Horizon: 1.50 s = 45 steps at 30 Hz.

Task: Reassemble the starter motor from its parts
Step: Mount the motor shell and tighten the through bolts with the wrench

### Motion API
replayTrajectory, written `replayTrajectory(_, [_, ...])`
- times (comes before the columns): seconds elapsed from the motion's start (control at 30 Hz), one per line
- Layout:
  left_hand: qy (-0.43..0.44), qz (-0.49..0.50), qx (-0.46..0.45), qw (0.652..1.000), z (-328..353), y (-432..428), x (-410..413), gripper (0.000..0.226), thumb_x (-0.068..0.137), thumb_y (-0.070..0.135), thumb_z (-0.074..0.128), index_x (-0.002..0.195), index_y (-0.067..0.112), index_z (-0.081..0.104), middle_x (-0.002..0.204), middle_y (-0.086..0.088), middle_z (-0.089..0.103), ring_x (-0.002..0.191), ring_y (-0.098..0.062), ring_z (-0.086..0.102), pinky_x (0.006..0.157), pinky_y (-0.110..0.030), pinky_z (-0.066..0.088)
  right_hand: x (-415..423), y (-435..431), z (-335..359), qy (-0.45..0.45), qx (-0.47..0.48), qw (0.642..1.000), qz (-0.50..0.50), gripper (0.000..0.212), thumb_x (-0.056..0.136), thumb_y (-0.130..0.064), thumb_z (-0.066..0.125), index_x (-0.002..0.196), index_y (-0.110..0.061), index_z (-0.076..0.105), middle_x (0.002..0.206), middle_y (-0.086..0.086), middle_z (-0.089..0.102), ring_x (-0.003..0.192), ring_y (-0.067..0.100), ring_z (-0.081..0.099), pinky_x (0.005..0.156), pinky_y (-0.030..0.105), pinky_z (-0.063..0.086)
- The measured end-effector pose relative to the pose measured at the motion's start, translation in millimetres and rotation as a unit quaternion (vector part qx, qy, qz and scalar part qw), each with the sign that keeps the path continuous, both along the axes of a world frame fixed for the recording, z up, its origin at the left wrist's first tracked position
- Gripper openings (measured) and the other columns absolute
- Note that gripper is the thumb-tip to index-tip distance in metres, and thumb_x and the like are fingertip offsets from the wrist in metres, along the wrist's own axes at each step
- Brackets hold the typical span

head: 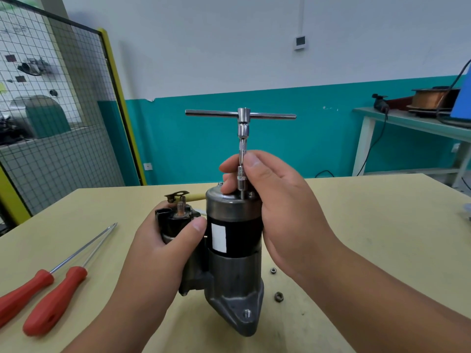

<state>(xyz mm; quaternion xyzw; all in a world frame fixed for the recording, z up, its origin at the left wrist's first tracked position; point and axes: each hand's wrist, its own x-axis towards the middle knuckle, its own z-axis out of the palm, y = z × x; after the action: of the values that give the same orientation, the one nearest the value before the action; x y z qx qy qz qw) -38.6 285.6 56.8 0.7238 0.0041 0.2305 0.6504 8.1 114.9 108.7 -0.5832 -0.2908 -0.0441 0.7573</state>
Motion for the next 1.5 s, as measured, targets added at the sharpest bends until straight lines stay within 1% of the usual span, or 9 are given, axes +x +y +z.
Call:
replayTrajectory(0.17, [0.010,0.000,-0.016,1.000,0.9,-0.1,-0.4,0.044,0.059,0.064,0.075,0.097,0.041,0.075,0.085,0.003,0.077,0.069,-0.026,0.078,0.037,-0.031,0.051,-0.3,1.3,1.6,-0.007,0.001,1.000,-0.006,0.026,0.097,-0.044,0.053,0.083,-0.035,0.074,0.079,-0.004,0.071,0.078,0.009,0.067,0.077,0.029,0.058])
replayTrajectory(0.37, [0.013,0.000,-0.004,1.000,-1.2,1.5,0.7,0.044,0.059,0.064,0.074,0.097,0.042,0.075,0.087,0.005,0.077,0.075,-0.022,0.078,0.042,-0.033,0.056,-2.8,1.4,3.3,-0.005,0.011,1.000,-0.015,0.020,0.092,-0.044,0.061,0.079,-0.031,0.068,0.077,-0.003,0.068,0.080,0.012,0.064,0.091,0.043,0.055])
replayTrajectory(0.53, [0.006,0.001,0.011,1.000,-4.8,5.1,3.8,0.047,0.062,0.066,0.071,0.103,0.044,0.074,0.093,0.007,0.078,0.084,-0.016,0.078,0.056,-0.035,0.062,-3.8,2.6,3.7,-0.007,0.008,1.000,-0.017,0.019,0.092,-0.044,0.061,0.083,-0.028,0.068,0.076,-0.003,0.068,0.080,0.010,0.064,0.089,0.036,0.055])
replayTrajectory(0.73, [0.008,0.006,0.010,1.000,-7.3,7.6,6.4,0.048,0.062,0.067,0.072,0.105,0.047,0.073,0.097,0.009,0.079,0.092,-0.017,0.079,0.075,-0.056,0.066,-3.3,-0.4,1.8,-0.014,-0.016,1.000,-0.014,0.022,0.095,-0.048,0.054,0.099,-0.043,0.075,0.079,-0.006,0.070,0.089,0.009,0.070,0.085,0.028,0.059])
replayTrajectory(0.9, [0.003,0.006,0.018,1.000,-7.3,7.2,5.5,0.044,0.063,0.067,0.071,0.101,0.047,0.074,0.094,0.009,0.079,0.086,-0.013,0.078,0.063,-0.037,0.065,-1.3,0.2,0.0,0.009,0.001,1.000,-0.004,0.026,0.096,-0.045,0.052,0.090,-0.036,0.076,0.081,-0.002,0.071,0.083,0.010,0.067,0.083,0.033,0.058])
replayTrajectory(1.03, [0.009,0.011,0.020,1.000,-6.4,7.2,6.1,0.047,0.061,0.069,0.070,0.102,0.048,0.073,0.097,0.010,0.079,0.089,-0.013,0.078,0.073,-0.047,0.064,-1.3,1.8,1.9,0.001,-0.003,1.000,-0.006,0.024,0.096,-0.044,0.055,0.083,-0.036,0.073,0.078,-0.005,0.070,0.077,0.008,0.065,0.077,0.029,0.057])
replayTrajectory(1.17, [0.008,0.011,0.016,1.000,-7.0,7.3,6.7,0.046,0.059,0.069,0.071,0.101,0.050,0.073,0.096,0.012,0.079,0.089,-0.012,0.078,0.068,-0.043,0.066,-1.7,1.8,3.2,-0.004,-0.002,1.000,-0.011,0.021,0.094,-0.044,0.058,0.081,-0.034,0.070,0.077,-0.005,0.069,0.079,0.010,0.064,0.084,0.035,0.055])
replayTrajectory(1.33, [0.009,0.016,0.026,0.999,-4.9,7.0,5.2,0.050,0.061,0.070,0.071,0.105,0.049,0.073,0.097,0.012,0.079,0.093,-0.017,0.077,0.081,-0.059,0.065,-4.0,2.4,3.7,-0.017,-0.009,1.000,-0.019,0.018,0.093,-0.044,0.059,0.080,-0.034,0.064,0.077,-0.005,0.068,0.083,0.010,0.066,0.087,0.033,0.057])
replayTrajectory(1.5, [0.011,0.013,0.018,1.000,-4.7,6.9,5.6,0.052,0.060,0.070,0.072,0.108,0.049,0.072,0.100,0.010,0.079,0.099,-0.021,0.078,0.082,-0.059,0.065,-5.5,2.3,3.8,-0.008,-0.006,1.000,-0.013,0.016,0.093,-0.045,0.058,0.086,-0.037,0.071,0.077,-0.006,0.068,0.082,0.008,0.065,0.088,0.033,0.054])
